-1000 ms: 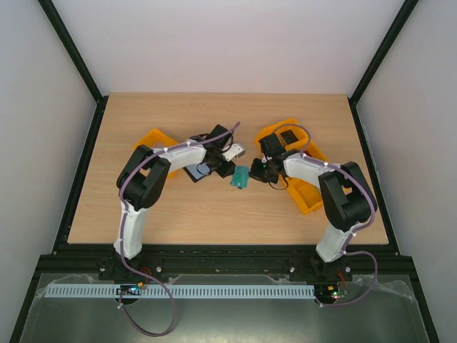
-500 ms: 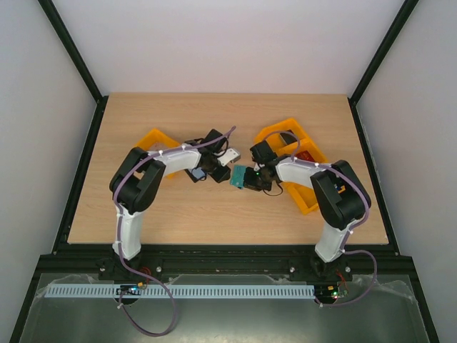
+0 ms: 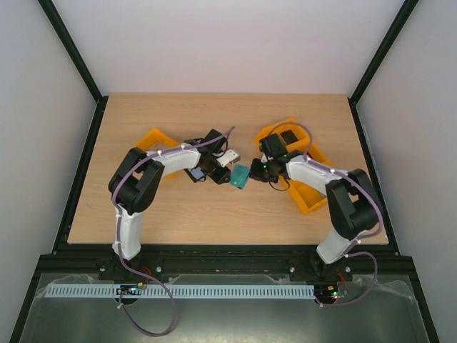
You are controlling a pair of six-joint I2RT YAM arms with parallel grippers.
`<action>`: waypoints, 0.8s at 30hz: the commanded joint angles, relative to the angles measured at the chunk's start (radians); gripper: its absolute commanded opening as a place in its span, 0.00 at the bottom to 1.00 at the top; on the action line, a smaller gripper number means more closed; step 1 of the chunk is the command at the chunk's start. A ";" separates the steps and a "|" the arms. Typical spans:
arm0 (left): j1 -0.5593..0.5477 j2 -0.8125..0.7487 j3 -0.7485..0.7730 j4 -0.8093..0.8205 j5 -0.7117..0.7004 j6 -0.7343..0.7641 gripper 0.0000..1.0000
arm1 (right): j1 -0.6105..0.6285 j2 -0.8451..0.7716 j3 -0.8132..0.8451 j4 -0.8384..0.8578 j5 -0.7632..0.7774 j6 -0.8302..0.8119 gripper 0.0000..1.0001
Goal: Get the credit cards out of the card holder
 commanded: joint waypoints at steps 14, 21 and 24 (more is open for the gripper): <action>0.327 -0.202 0.481 -0.186 -0.149 -0.127 0.99 | -0.324 -0.532 0.008 0.314 0.269 -0.287 0.99; 0.603 -0.377 0.092 0.169 -0.251 -0.307 0.99 | -0.555 -0.646 -0.368 0.876 0.384 -0.148 0.98; 0.683 -0.450 -0.121 0.286 -0.240 -0.337 0.99 | -0.558 -0.680 -0.554 1.147 0.474 -0.237 0.99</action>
